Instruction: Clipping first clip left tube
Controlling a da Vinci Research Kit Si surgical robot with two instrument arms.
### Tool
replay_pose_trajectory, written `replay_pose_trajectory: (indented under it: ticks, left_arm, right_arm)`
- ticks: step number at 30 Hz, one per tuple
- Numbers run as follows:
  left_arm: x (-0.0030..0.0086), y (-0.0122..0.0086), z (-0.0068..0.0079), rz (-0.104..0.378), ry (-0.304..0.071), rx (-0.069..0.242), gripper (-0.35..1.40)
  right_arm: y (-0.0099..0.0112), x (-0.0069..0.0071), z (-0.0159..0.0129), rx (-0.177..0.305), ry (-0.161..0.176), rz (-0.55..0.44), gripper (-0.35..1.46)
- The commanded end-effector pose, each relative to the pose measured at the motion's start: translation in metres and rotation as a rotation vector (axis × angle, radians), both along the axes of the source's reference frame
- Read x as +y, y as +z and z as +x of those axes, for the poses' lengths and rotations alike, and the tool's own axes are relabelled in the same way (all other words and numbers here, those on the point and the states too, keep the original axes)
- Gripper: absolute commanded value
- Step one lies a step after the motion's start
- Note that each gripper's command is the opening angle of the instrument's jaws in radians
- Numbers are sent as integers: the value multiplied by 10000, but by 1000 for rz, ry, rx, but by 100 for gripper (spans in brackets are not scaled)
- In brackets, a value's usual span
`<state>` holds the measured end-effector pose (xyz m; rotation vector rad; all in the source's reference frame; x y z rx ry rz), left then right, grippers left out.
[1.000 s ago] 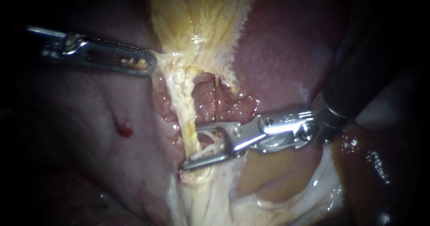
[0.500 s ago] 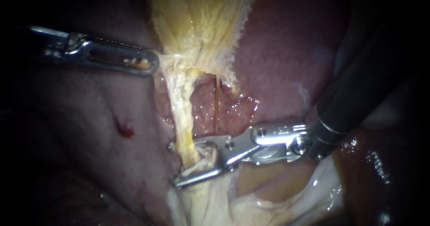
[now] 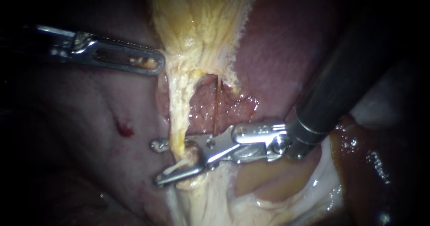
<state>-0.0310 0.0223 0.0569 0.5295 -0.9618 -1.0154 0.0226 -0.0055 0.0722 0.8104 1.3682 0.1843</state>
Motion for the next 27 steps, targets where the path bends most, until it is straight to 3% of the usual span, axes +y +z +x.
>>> replay_pose_trajectory:
  ticks: [1, 15, 27]
  left_arm:
    - [1, 0, 0, -1, 1, -1, -35]
    - [2, 2, 6, -1, 4, -3, -35]
    - [2, 2, 6, -1, 4, -3, -35]
  right_arm:
    - [-1, 1, 0, 1, -1, 0, 49]
    - [-29, -17, -3, 23, -16, 5, 49]
    - [-32, -16, -3, 26, -15, 8, 48]
